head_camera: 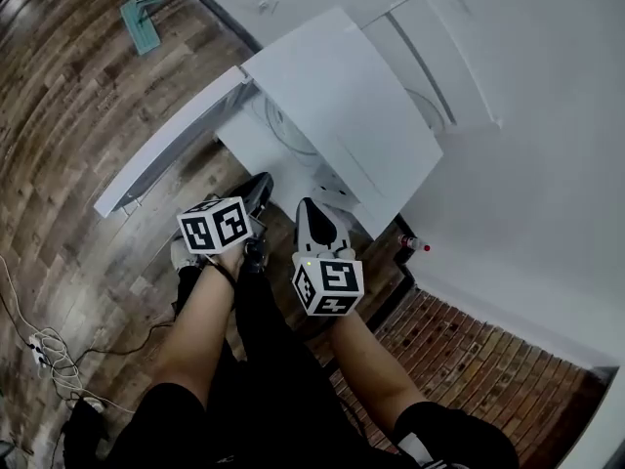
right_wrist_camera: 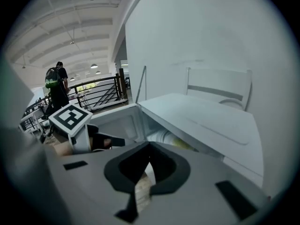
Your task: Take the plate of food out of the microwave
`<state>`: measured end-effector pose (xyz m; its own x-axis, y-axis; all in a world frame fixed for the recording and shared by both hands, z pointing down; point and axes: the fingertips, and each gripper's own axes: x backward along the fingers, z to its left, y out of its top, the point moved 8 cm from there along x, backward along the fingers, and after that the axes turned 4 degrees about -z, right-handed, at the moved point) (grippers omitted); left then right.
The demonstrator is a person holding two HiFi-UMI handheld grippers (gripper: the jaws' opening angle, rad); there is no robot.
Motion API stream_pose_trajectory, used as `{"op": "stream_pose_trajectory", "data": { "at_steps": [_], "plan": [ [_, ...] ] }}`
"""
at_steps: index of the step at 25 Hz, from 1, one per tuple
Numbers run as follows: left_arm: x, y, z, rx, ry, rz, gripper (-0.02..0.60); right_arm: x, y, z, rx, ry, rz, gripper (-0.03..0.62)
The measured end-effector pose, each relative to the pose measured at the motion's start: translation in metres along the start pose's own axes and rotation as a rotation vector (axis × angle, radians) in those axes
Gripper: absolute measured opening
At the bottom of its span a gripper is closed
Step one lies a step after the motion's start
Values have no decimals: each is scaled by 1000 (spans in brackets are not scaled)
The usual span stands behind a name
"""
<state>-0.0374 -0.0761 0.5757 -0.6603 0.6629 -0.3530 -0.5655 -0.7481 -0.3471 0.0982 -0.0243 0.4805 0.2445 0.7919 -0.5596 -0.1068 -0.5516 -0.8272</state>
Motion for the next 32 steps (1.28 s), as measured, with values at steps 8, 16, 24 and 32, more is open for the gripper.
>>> {"op": "stream_pose_trajectory", "data": {
  "at_steps": [8,16,24,32],
  "plan": [
    [-83,-39,55,116,-40,-13,8,-33,-36,-27,39,47,-8,13],
    [-142,-47,75,181,89,-71,247,-9,-63,-47,3,65,43,13],
    [-166,-44,81,132,223,-56,304,-2,-74,-55,-37,92,33,12],
    [-178,-42,90,139,189,-17,316,-7,-92,-47,-34,120,67,13]
  ]
}}
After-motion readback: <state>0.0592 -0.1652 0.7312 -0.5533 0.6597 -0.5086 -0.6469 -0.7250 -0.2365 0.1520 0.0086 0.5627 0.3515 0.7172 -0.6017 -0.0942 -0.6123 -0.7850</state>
